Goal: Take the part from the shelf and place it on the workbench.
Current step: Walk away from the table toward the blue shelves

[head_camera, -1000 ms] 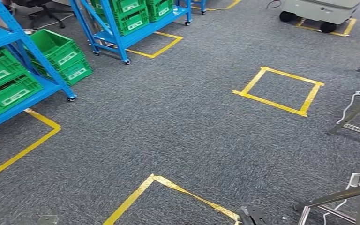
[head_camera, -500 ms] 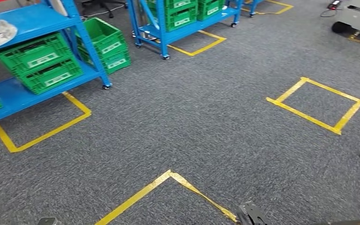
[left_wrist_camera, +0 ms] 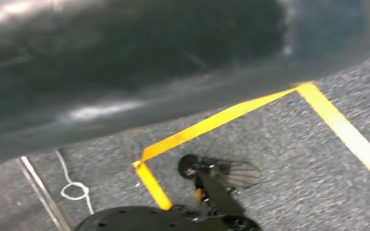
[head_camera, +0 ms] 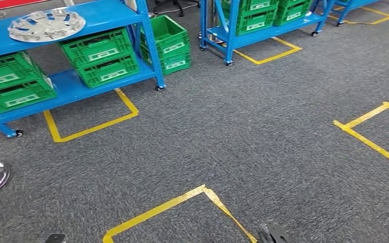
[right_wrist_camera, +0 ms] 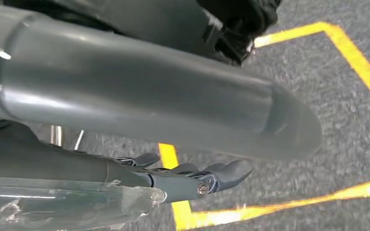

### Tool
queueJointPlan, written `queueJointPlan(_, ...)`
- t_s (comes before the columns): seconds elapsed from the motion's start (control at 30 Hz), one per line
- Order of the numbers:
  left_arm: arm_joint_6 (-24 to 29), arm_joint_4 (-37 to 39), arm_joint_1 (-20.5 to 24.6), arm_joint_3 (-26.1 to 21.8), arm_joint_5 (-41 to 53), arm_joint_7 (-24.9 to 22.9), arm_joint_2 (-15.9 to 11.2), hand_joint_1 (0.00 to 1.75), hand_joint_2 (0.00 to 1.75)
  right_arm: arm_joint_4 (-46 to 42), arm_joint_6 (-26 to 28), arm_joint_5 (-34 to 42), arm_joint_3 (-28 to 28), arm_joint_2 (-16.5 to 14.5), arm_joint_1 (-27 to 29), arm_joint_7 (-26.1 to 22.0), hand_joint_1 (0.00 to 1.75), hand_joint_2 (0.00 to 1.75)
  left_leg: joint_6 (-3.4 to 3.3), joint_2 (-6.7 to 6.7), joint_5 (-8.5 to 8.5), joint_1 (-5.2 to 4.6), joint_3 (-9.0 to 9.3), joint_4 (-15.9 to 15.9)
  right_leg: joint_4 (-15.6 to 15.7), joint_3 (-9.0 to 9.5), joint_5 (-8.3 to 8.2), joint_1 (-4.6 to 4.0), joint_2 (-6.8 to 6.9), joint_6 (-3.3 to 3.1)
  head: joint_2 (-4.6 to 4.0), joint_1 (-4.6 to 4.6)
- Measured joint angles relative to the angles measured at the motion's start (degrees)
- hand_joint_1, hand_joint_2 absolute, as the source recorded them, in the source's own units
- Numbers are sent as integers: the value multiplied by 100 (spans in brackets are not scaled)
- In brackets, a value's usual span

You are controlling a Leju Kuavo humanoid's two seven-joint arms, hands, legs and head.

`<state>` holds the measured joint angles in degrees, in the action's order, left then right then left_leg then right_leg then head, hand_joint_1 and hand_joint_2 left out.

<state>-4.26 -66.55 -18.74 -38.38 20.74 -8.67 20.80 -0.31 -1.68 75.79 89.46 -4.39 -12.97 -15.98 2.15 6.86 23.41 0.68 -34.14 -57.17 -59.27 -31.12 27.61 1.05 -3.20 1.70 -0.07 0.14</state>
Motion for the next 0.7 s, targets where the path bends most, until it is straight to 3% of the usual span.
queueJointPlan(0.03,-33,0,0,-2,27,4,-3,0,0,2,1,2,0,1,-6,-2,0,0,21,-152,101,-9,-77,-155,9,-1,-11,-2,77,-40,0,-16)
queueJointPlan(0.1,-93,0,26,2,51,18,-4,0,0,6,-1,2,-1,2,4,-3,0,0,47,-503,469,-29,-392,-817,15,-6,-10,-28,252,-99,0,-48)
queueJointPlan(0.17,-138,0,39,7,65,28,-4,0,0,7,-2,-2,0,2,28,-2,0,0,53,-602,750,-28,-724,-1522,14,-13,2,-59,444,-126,0,-52)
queueJointPlan(0.2,-149,0,32,7,69,33,-4,0,0,7,-2,-2,1,2,29,-4,0,0,44,-612,743,-29,-769,-1637,14,-13,6,-71,533,-132,0,-53)
queueJointPlan(0.23,-153,0,23,4,70,39,-4,0,0,7,-2,-2,0,2,24,-7,0,0,25,-623,629,-33,-696,-1518,13,-9,10,-82,613,-135,0,-53)
queueJointPlan(0.27,-159,0,17,1,70,44,-4,0,0,7,-2,-2,-1,2,14,-11,0,0,-7,-671,448,-46,-518,-1202,14,1,16,-92,689,-135,0,-53)
queueJointPlan(0.33,-175,0,26,-9,71,58,-6,0,0,7,-1,-2,-1,2,-5,-17,0,0,-96,-922,158,-107,-91,-423,6,22,43,-121,827,-114,0,-56)
queueJointPlan(0.4,-197,0,53,-23,72,74,-8,0,0,7,3,-2,1,2,-14,-16,0,0,-172,-1067,90,-159,93,-43,8,39,69,-152,954,-74,0,-53)
queueJointPlan(0.47,-209,0,52,-55,76,81,-9,0,0,5,5,-2,1,-3,-34,-13,0,0,-222,-944,76,-154,90,9,29,72,83,-162,1067,-29,0,-53)
queueJointPlan(0.53,-212,0,36,-91,82,82,-7,0,0,4,15,-2,1,-7,-67,-14,0,0,-270,-823,45,-113,112,54,-105,37,201,-149,883,38,1,-35)
queueJointPlan(0.6,-212,0,55,-104,85,82,-6,0,0,4,24,-2,1,-7,-70,-13,0,0,-311,-703,17,-76,114,73,-679,-223,512,-122,513,100,2,1)
queueJointPlan(0.63,-209,1,68,-107,87,82,-7,0,0,4,25,-2,1,-7,-55,-9,0,0,-323,-629,9,-71,102,72,-1079,-416,680,-112,404,116,2,11)
queueJointPlan(0.67,-206,1,73,-109,87,82,-5,0,0,4,25,-2,1,-7,-34,-4,0,0,-325,-543,2,-69,95,70,-1406,-588,776,-102,358,129,1,16)
queueJointPlan(0.7,-201,2,72,-111,88,82,-4,0,0,4,25,-2,1,-7,-17,-1,0,0,-320,-457,-3,-66,90,68,-1563,-688,769,-96,339,139,1,17)
